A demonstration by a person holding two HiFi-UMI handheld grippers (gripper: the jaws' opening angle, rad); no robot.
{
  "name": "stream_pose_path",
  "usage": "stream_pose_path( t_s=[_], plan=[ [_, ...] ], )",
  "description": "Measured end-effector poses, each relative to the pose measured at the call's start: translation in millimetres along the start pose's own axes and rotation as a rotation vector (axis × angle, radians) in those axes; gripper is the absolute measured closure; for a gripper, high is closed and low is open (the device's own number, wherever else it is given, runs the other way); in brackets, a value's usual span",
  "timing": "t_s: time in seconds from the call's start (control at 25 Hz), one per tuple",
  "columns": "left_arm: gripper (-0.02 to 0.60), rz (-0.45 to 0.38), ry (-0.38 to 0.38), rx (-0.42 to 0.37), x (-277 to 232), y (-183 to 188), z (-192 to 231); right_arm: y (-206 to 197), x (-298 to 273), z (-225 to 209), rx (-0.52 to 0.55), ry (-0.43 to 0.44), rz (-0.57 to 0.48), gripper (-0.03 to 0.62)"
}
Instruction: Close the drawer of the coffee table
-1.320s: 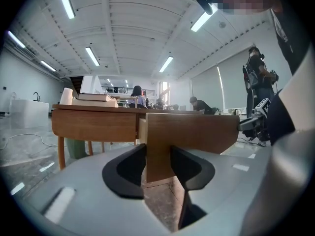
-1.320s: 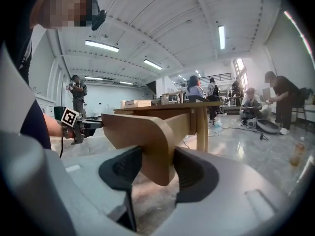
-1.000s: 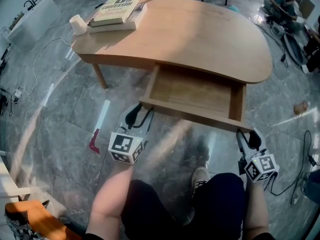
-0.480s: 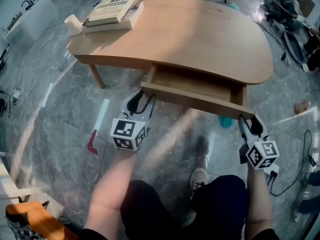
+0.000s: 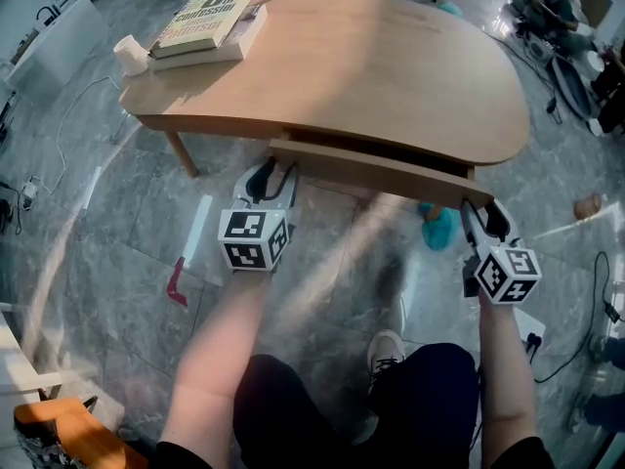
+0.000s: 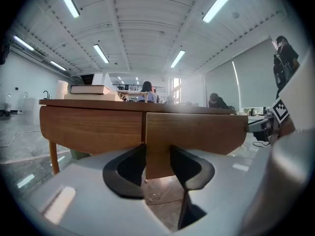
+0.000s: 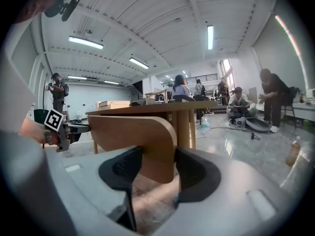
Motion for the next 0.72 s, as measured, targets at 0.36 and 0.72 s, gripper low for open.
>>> stream_pose_path(
  t_s=[0.36,0.72],
  plan=[
    [0.422,-0.007,0.027,-0.004,-22,12,-1,9,-28,-16,-0.022,-0.044,-0.002,0.390],
    [0.434,-0.014,0.013,-0.010,-22,11,-3,15,-48,-26,-0.034,-0.065,-0.017,0.390]
  ],
)
Point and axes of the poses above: the fingertips, and each gripper's own axes: x backward along the fingers, z to its left, y out of its top, the point moved 8 cm from there along x, backward along the fingers, and after that the axes turned 4 degrees about x, right-handed, at the moved point
